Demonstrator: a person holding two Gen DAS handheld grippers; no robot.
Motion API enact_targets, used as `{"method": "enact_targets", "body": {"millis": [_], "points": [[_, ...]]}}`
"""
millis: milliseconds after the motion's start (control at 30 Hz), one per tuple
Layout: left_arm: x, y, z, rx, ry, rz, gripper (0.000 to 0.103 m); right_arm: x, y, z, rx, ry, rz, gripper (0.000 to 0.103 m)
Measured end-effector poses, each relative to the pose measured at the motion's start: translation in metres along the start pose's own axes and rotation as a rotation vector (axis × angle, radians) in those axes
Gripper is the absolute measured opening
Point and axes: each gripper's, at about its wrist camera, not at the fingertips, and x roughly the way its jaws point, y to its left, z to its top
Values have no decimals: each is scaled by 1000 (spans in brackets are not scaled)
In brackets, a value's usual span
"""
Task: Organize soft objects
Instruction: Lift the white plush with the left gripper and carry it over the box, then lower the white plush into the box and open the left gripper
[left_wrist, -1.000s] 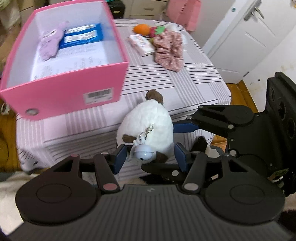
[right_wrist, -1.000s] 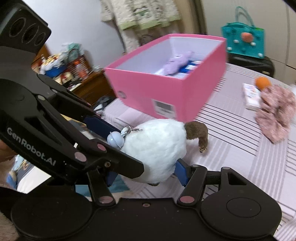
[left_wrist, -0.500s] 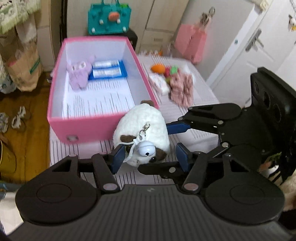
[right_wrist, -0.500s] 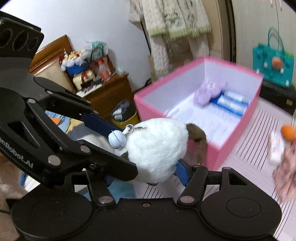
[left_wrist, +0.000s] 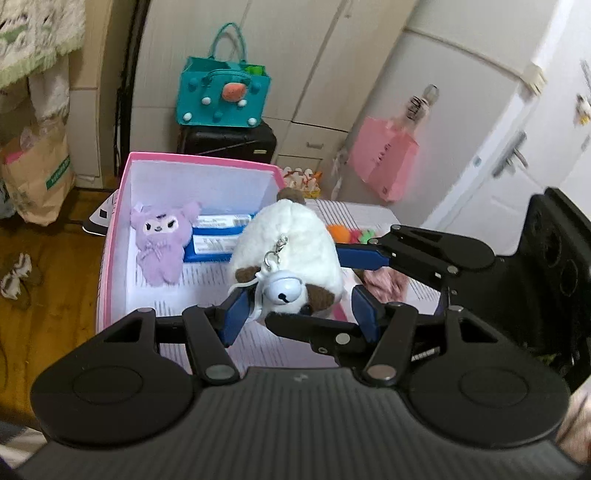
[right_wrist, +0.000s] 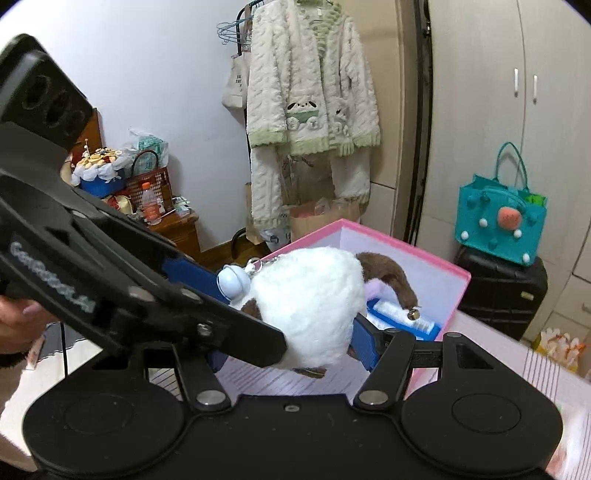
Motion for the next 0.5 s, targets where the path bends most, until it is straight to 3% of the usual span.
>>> {"method": "enact_targets", "body": {"millis": [200, 333, 500], "points": [[48, 39, 24, -122, 27, -40, 59, 46, -37, 14, 0, 26, -11, 70], [84, 60, 31, -181, 74, -25, 59, 72, -44, 16, -46, 80, -36, 70], [118, 86, 33, -278, 142, -58, 55, 102, -40, 17, -196, 126, -122, 69]]}}
